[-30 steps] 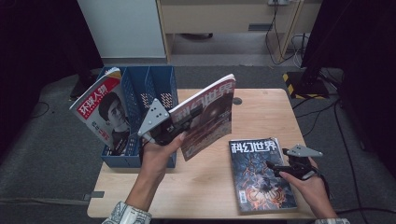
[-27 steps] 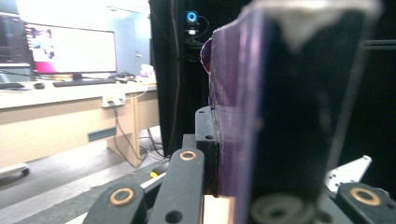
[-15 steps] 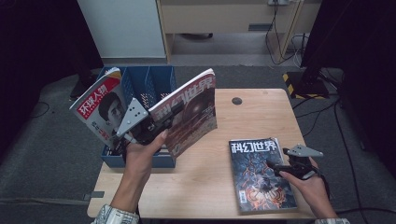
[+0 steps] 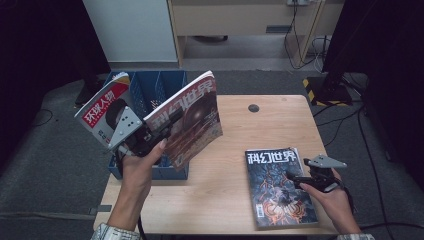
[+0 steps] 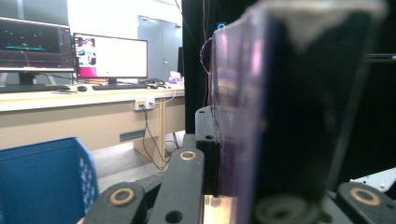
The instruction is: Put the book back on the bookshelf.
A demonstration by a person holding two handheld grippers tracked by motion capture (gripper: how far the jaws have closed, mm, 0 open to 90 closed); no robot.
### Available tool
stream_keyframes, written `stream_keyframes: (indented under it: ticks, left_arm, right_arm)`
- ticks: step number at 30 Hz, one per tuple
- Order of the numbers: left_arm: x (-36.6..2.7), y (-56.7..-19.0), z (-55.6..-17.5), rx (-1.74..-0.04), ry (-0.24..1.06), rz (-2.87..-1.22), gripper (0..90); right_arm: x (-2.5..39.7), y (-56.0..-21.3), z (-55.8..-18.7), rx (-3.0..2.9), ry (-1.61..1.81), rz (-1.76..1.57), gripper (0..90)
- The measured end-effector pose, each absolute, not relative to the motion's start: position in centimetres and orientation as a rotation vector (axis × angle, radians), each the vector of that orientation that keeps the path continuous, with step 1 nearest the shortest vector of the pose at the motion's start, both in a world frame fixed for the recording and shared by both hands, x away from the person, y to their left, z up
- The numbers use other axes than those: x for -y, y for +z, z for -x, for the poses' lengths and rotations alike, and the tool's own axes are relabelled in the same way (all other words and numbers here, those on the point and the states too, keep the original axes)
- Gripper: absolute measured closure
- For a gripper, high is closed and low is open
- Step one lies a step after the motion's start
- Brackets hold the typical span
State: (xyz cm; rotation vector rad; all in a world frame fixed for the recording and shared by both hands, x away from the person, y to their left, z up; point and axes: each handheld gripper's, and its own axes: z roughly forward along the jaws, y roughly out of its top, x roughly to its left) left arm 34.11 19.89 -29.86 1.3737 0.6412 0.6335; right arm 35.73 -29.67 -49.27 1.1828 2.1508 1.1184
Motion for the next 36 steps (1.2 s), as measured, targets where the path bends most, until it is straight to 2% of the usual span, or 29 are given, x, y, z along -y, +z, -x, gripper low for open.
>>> stream_keyframes:
  ticks: [15,36]
  left_arm:
    - [-24.1,-29.7,-33.2,-0.704,0.706,-1.359,84.0]
    - [-27.2,-30.2,-32.3,-0.753,0.757,-1.346,84.0]
  right_arm:
    - [29.7,-49.3,-35.7,-2.146,1.109,-1.184,14.1]
    - [29.8,-49.4,-35.7,-2.141,1.100,-1.193,14.3]
